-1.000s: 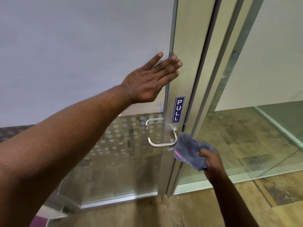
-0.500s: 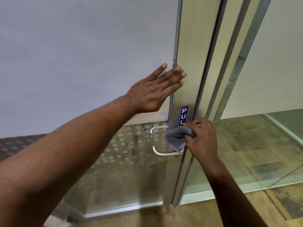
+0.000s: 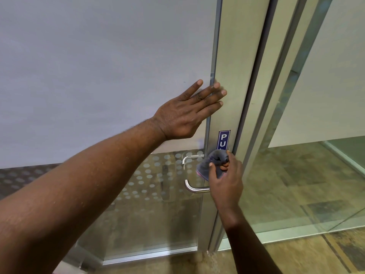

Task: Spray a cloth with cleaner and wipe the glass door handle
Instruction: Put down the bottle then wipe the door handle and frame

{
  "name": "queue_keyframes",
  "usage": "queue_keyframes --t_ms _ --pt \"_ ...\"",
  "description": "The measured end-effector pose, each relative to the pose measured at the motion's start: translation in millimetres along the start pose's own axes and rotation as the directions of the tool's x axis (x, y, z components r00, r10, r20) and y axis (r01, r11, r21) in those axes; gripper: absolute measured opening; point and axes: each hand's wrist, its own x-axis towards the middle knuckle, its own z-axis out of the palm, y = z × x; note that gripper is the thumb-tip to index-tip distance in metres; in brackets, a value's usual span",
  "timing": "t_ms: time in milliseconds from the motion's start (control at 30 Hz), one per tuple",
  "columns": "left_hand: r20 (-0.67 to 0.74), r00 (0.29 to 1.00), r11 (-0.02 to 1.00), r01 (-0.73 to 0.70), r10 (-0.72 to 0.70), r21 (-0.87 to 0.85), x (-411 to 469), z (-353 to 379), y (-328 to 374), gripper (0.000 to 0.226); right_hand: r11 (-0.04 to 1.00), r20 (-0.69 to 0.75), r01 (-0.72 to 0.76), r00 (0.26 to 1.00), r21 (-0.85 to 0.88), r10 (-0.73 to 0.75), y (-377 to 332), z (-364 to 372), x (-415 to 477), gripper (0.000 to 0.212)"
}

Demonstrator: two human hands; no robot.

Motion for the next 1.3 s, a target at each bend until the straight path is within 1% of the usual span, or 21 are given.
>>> queue_keyframes --t_ms 67,100,267,367,433,533,667,767,967,1067,1200,1300 --pt "-0.009 1.0 1.0 0.003 -0.003 -0.005 0.6 -0.1 0.1 0.053 1.0 0.035 0.013 0.999 0.015 -0.014 -0.2 6.8 -10.2 0.08" --pt "-0.013 1.0 1.0 0.005 -0.005 -0.007 1.0 -0.3 0.4 0.053 1.0 0.031 0.019 0.999 0.018 -0.019 0.7 8.5 -11.8 0.083" --pt "-0.013 1.0 1.0 0.006 -0.006 -0.009 0.4 -0.8 -0.8 0.053 0.985 -0.04 0.174 0.984 0.007 -0.174 3.2 9.5 6.9 0.068" --pt "-0.016 1.0 1.0 0.006 -0.006 -0.004 0.2 -0.1 -0.3 0.054 0.961 -0.102 0.278 0.956 0.011 -0.275 -4.2 5.9 22.1 0.066" --pt "-0.016 1.0 1.0 0.004 -0.004 -0.008 0.3 0.3 0.1 0.054 0.935 -0.149 0.355 0.924 -0.011 -0.353 -13.9 1.6 34.8 0.068" --pt "-0.015 1.0 1.0 0.002 -0.002 -0.01 0.2 1.1 -0.6 0.055 0.876 -0.21 0.477 0.851 -0.073 -0.482 -32.3 -8.4 59.9 0.067" --pt "-0.015 1.0 1.0 0.001 -0.002 -0.016 0.0 1.9 -1.3 0.053 0.828 -0.236 0.552 0.796 -0.097 -0.558 -49.5 -23.4 87.1 0.065" --pt "-0.025 1.0 1.0 -0.001 0.001 -0.015 0.2 2.6 -1.1 0.052 0.813 -0.21 0.576 0.787 -0.085 -0.58 -49.3 -30.8 92.7 0.063" --pt "-0.027 1.0 1.0 0.001 -0.002 -0.018 0.0 1.3 0.7 0.052 0.836 -0.168 0.545 0.82 -0.059 -0.547 -36.2 -27.4 76.0 0.052" --pt "-0.025 1.0 1.0 0.0 -0.001 -0.011 0.6 0.0 0.5 0.052 0.849 -0.153 0.525 0.836 -0.052 -0.526 -23.7 -21.5 63.4 0.053" --pt "-0.014 1.0 1.0 -0.005 0.005 0.0 0.5 -1.1 0.2 0.053 0.878 -0.082 0.471 0.875 -0.083 -0.477 -0.6 -12.1 43.7 0.055" --pt "-0.009 1.0 1.0 -0.006 0.006 -0.006 1.2 -2.0 -0.1 0.053 0.885 -0.05 0.455 0.886 -0.097 -0.461 12.9 -5.9 33.4 0.055"
